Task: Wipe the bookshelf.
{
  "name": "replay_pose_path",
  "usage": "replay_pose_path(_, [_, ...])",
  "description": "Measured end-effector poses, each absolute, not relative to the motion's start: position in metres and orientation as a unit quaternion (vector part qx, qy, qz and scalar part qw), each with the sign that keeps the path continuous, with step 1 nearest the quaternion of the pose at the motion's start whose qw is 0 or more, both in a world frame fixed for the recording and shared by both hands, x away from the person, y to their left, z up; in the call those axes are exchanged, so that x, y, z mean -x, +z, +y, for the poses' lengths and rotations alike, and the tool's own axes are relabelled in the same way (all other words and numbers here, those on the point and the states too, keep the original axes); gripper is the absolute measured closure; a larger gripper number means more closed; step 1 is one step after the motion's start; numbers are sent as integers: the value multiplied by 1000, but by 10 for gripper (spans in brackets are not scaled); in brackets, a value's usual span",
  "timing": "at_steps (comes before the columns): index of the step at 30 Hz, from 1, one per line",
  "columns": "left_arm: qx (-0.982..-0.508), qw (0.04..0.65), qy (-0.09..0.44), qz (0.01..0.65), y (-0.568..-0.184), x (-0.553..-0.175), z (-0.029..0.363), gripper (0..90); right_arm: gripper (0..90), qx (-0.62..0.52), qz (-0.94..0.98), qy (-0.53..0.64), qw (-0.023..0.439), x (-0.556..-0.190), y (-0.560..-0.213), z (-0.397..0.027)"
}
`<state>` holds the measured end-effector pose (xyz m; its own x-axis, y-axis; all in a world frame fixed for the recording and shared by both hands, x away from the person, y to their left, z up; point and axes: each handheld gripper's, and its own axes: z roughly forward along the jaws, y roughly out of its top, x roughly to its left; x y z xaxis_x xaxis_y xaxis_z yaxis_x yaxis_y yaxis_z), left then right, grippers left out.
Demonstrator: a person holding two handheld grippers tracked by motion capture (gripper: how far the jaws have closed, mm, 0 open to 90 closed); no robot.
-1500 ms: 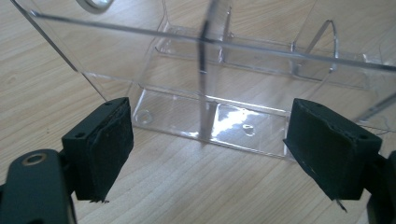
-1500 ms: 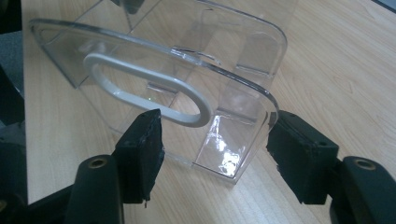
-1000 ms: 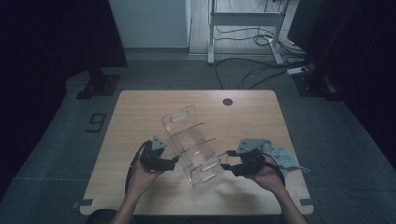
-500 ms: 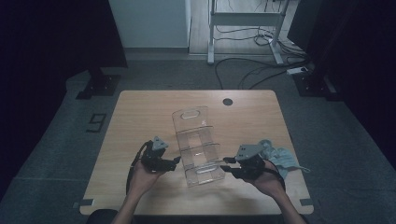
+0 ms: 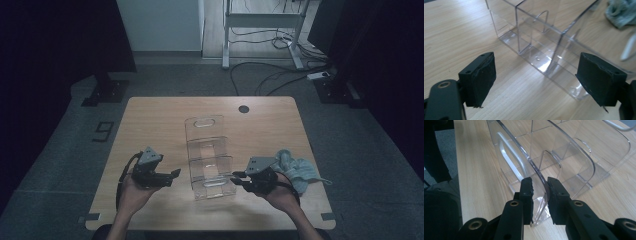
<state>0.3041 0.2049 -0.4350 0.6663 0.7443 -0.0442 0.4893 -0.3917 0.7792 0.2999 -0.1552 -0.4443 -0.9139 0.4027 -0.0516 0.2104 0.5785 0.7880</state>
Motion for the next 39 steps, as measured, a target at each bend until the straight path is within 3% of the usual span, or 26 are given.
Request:
replay_pose_path(14, [-842,408,129,330,-430,-291,202,140,737,-164,884,423,115,-302,-445,-131])
replay_pose_path(28, [-850,385,147,329,-444,-288,172,156,751,-170,883,421,118,-305,-446,-109])
replay_pose_path(35, [-839,378,175,349,-451,-288,159,174,601,-173,879,429,113,-305,-437,-120])
replay_pose_path(39, [-831,378,184,365,-453,-289,158,192,564,-188,874,431,122,-309,-429,-137])
